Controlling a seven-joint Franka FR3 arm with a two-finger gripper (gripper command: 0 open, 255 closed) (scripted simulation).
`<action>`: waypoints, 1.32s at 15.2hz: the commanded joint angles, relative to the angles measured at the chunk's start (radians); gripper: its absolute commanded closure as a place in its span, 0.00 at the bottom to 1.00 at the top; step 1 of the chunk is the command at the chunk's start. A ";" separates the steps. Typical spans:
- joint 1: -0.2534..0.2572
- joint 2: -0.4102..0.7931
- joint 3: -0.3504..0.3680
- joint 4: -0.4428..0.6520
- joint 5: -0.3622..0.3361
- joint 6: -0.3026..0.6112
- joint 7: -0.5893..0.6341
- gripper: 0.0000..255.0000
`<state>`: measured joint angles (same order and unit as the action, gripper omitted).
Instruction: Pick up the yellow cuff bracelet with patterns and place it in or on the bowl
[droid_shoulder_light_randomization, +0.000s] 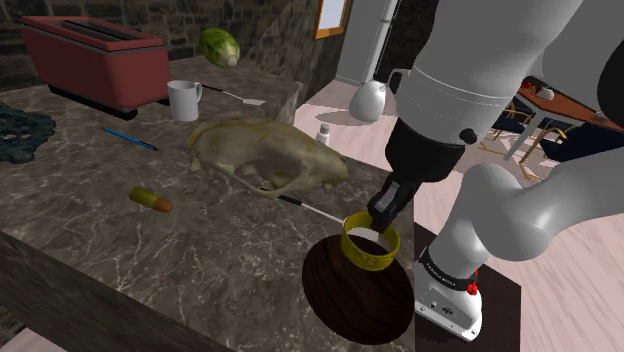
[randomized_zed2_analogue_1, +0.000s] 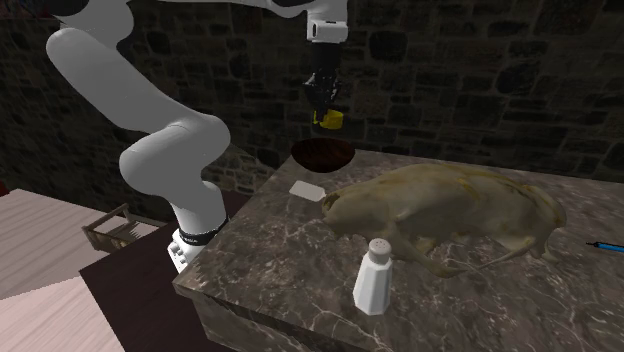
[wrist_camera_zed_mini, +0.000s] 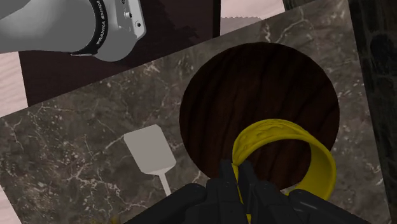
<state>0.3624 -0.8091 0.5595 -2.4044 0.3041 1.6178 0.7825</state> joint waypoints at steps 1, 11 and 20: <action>0.023 -0.041 -0.001 -0.035 0.017 -0.007 0.007 1.00; 0.038 -0.041 0.049 -0.162 0.059 0.121 0.007 1.00; 0.043 -0.034 0.070 -0.204 0.076 0.170 0.008 1.00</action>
<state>0.4050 -0.8429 0.6291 -2.6080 0.3798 1.7874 0.7904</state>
